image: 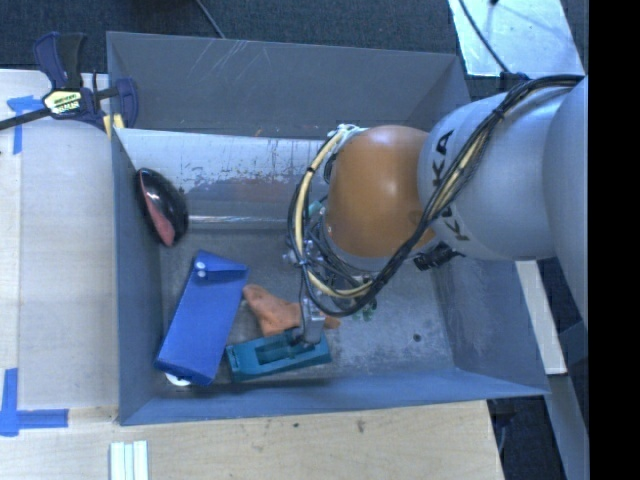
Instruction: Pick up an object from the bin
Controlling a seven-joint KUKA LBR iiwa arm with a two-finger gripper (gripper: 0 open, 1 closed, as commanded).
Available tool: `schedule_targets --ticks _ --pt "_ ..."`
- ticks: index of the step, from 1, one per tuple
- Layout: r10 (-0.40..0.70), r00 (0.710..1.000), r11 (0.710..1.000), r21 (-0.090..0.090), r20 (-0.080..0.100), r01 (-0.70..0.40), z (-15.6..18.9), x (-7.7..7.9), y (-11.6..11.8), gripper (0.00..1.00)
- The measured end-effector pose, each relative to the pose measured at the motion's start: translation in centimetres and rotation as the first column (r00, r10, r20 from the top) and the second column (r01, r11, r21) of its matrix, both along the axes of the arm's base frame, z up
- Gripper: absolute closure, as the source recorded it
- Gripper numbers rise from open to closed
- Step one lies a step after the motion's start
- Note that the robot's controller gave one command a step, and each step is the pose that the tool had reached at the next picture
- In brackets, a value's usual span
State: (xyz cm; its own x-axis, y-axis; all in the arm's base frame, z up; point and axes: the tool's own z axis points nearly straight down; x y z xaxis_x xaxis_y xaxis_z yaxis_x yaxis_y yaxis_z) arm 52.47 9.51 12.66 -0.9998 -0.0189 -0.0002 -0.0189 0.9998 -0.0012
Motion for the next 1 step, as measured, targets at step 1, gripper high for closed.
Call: schedule_targets --ticks 1 --pt "-0.001 1.000 1.000 0.003 -0.027 0.001 -3.83 -0.85 0.76 1.00"
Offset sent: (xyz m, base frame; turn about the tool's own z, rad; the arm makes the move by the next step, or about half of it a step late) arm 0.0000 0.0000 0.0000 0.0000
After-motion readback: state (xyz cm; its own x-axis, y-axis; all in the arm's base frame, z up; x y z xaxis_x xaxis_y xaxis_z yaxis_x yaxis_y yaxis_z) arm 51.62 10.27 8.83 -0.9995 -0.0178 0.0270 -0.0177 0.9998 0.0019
